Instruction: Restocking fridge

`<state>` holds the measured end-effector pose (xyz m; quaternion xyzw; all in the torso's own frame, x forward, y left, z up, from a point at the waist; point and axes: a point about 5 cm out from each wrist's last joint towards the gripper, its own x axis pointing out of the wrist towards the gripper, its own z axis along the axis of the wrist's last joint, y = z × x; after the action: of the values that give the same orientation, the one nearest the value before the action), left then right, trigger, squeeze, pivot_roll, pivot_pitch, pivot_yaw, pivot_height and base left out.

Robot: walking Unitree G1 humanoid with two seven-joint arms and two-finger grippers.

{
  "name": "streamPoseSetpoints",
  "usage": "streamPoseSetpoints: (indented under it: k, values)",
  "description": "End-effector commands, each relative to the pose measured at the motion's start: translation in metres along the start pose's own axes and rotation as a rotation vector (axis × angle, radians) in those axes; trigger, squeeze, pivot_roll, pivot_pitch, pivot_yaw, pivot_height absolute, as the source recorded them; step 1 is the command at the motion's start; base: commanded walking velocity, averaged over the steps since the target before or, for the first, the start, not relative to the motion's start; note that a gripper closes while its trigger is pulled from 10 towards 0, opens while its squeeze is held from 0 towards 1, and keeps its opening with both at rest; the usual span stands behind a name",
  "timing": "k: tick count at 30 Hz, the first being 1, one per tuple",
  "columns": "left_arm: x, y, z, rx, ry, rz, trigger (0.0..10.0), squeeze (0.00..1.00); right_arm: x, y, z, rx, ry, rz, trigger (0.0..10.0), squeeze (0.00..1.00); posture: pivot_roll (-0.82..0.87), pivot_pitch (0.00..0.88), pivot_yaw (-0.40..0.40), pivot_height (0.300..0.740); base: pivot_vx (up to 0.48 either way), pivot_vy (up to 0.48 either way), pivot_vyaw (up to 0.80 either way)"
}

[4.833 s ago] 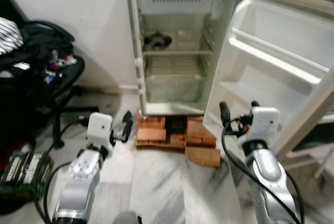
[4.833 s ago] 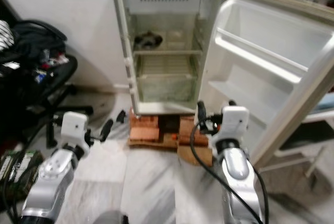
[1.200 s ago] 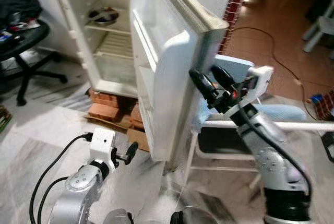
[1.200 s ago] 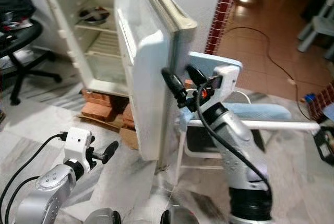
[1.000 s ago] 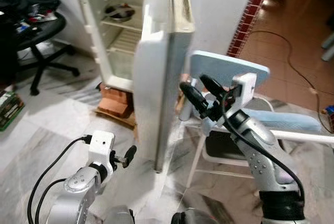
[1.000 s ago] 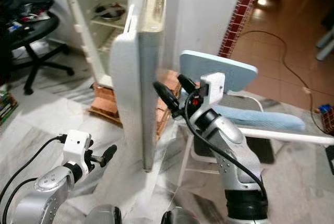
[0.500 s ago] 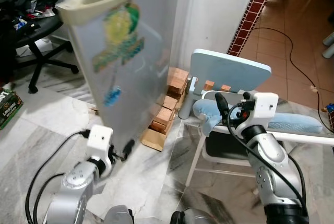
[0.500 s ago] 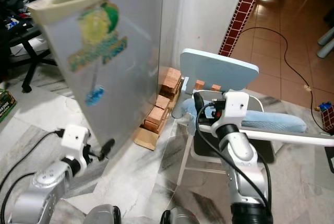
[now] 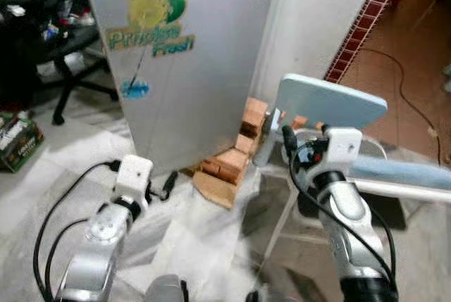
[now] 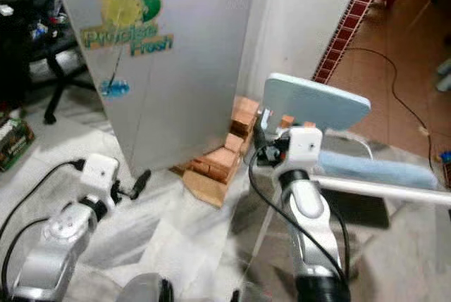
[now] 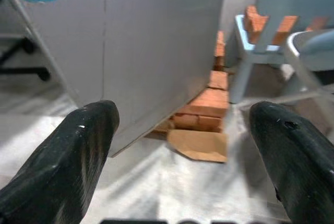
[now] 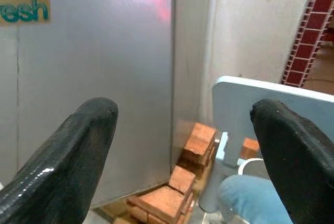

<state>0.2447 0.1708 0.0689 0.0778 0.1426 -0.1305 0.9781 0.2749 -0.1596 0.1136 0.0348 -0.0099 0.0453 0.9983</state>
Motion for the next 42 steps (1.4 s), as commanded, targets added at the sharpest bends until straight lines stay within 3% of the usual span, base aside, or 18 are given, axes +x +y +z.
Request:
streamPoseSetpoints:
  k: [1, 13, 17, 21, 25, 30, 34, 40, 42]
  values:
    - [0.003, -0.005, 0.003, 0.008, -0.016, -0.013, 10.0, 0.0, -0.003, -0.012, -0.003, -0.015, 0.015, -0.043, 10.0, 0.0, -0.02, 0.039, -0.058, 0.74, 0.0, 0.472, 0.0]
    - [0.005, -0.002, 0.004, -0.027, -0.05, -0.025, 10.0, 0.0, 0.001, -0.015, -0.006, -0.04, 0.022, -0.09, 10.0, 0.0, -0.01, 0.031, -0.054, 0.74, 0.0, 0.478, 0.0]
    - [0.007, 0.007, -0.001, -0.045, -0.041, 0.028, 10.0, 0.0, 0.001, -0.018, -0.011, -0.126, 0.045, -0.131, 10.0, 0.0, -0.02, 0.033, -0.055, 0.74, 0.0, 0.48, 0.0]
    - [0.007, 0.005, 0.001, -0.06, -0.06, 0.016, 10.0, 0.0, 0.0, -0.019, -0.01, -0.077, 0.032, -0.147, 10.0, 0.0, -0.02, 0.033, -0.056, 0.74, 0.0, 0.48, 0.0]
    - [0.008, 0.005, 0.001, -0.06, -0.065, 0.01, 10.0, 0.0, 0.002, -0.018, -0.009, -0.103, 0.024, -0.13, 10.0, 0.0, -0.02, 0.03, -0.056, 0.74, 0.0, 0.48, 0.0]
    - [0.015, 0.006, 0.005, -0.068, -0.082, 0.021, 10.0, 0.0, 0.004, -0.02, -0.01, -0.052, 0.025, -0.122, 10.0, 0.0, 0.0, 0.028, -0.057, 0.74, 0.0, 0.48, 0.0]
    - [0.022, 0.006, 0.015, -0.069, -0.106, 0.021, 10.0, 0.0, 0.012, -0.018, -0.006, -0.067, 0.007, -0.107, 10.0, 0.0, 0.02, 0.028, -0.055, 0.74, 0.0, 0.48, 0.0]
    - [0.02, 0.01, 0.016, -0.047, -0.12, 0.041, 10.0, 0.0, 0.015, -0.014, -0.003, -0.066, -0.013, -0.106, 10.0, 0.0, 0.0, 0.021, -0.038, 0.74, 0.0, 0.48, -0.69]
    - [0.021, 0.009, 0.021, -0.019, -0.177, 0.052, 10.0, 0.0, 0.012, -0.013, -0.007, -0.038, -0.006, -0.119, 10.0, 0.0, 0.0, 0.01, -0.042, 0.74, 0.0, 0.48, -0.8]
